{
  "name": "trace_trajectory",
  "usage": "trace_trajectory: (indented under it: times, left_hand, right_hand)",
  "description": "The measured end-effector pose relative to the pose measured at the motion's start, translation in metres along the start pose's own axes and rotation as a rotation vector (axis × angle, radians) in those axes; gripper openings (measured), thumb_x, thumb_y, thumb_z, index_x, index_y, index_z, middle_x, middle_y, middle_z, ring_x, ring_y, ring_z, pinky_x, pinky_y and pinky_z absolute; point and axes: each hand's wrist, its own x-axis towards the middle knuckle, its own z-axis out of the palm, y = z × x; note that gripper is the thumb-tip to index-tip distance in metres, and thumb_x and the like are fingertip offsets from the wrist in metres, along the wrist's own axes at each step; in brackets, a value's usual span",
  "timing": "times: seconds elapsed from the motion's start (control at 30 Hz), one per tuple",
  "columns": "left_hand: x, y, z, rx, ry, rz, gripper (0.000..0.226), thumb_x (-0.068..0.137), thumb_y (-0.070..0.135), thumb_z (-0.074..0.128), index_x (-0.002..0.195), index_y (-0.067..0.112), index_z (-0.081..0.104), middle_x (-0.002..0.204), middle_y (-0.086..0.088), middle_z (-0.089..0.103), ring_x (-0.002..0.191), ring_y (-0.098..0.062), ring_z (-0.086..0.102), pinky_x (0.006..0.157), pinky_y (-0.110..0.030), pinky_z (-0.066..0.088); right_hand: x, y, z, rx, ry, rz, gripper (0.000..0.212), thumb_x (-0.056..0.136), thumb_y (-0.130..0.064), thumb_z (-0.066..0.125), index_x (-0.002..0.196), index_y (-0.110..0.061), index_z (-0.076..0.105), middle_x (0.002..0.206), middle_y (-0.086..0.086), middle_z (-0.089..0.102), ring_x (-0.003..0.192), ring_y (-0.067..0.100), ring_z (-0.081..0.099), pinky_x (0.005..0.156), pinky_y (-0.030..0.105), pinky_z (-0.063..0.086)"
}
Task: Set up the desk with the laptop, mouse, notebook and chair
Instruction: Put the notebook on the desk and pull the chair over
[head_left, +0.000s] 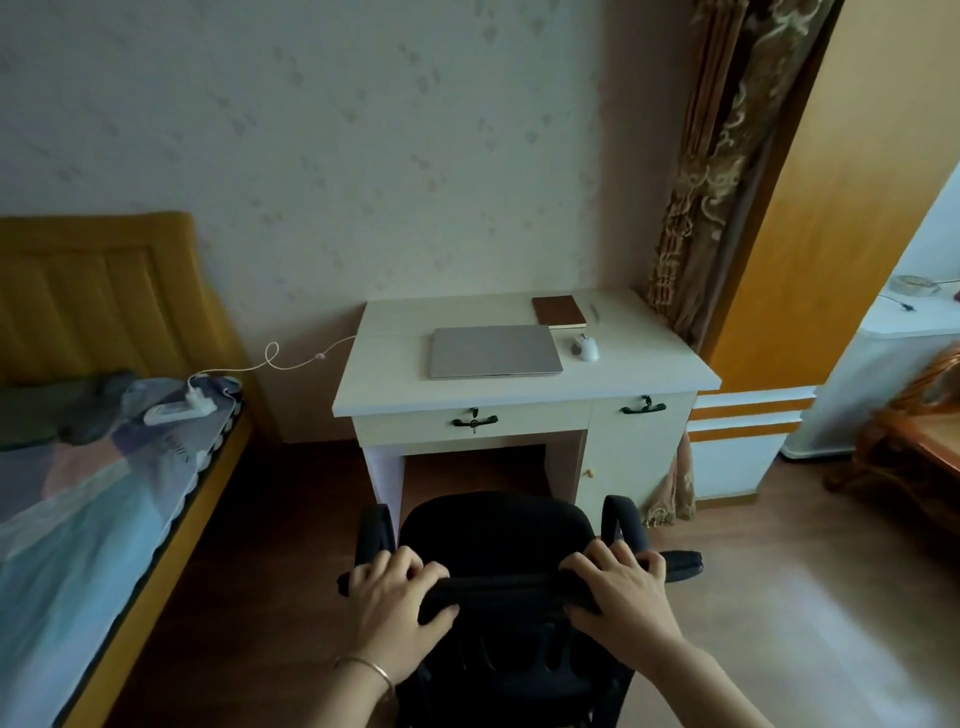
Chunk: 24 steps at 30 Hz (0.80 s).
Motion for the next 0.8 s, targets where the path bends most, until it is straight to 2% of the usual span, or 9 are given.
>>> trace_trajectory:
  times: [0.17,0.37,0.63,0.8]
  left_hand:
    - [0.063,0.001,0.022,0.027,0.003,-0.08,0.022,0.068,0.061,0.054,0.08,0.043,0.054,0.077,0.018,0.043,0.073,-0.01,0.049,0.063,-0.029,0.037]
    - [0.125,-0.001,0.034,0.037,-0.027,-0.166,0.023,0.066,0.061,0.056,0.08,0.043,0.054,0.077,0.019,0.044,0.074,-0.008,0.049,0.064,-0.027,0.033]
    - [0.185,-0.013,0.045,0.059,-0.044,-0.193,0.023,0.062,0.06,0.056,0.077,0.043,0.056,0.075,0.019,0.044,0.071,-0.008,0.049,0.062,-0.026,0.031]
    - [0.204,-0.023,0.048,0.053,-0.044,-0.196,0.024,0.056,0.058,0.059,0.073,0.042,0.055,0.072,0.019,0.042,0.07,-0.009,0.049,0.061,-0.028,0.032]
  right_hand:
    - [0.063,0.035,0.01,0.02,0.039,-0.058,0.047,0.046,-0.053,0.052,0.092,-0.045,0.053,0.081,-0.014,0.051,0.077,0.015,0.056,0.067,0.04,0.039]
    - [0.13,0.066,0.017,0.034,0.065,-0.118,0.046,0.047,-0.05,0.05,0.093,-0.045,0.052,0.08,-0.015,0.05,0.076,0.012,0.053,0.067,0.041,0.04]
    - [0.19,0.085,0.024,0.035,0.024,-0.13,0.055,0.042,-0.043,0.059,0.097,-0.044,0.054,0.081,-0.013,0.051,0.075,0.015,0.054,0.067,0.041,0.041]
    - [0.207,0.082,0.027,0.056,0.027,-0.13,0.053,0.043,-0.043,0.061,0.095,-0.044,0.053,0.08,-0.014,0.05,0.076,0.014,0.052,0.068,0.039,0.035]
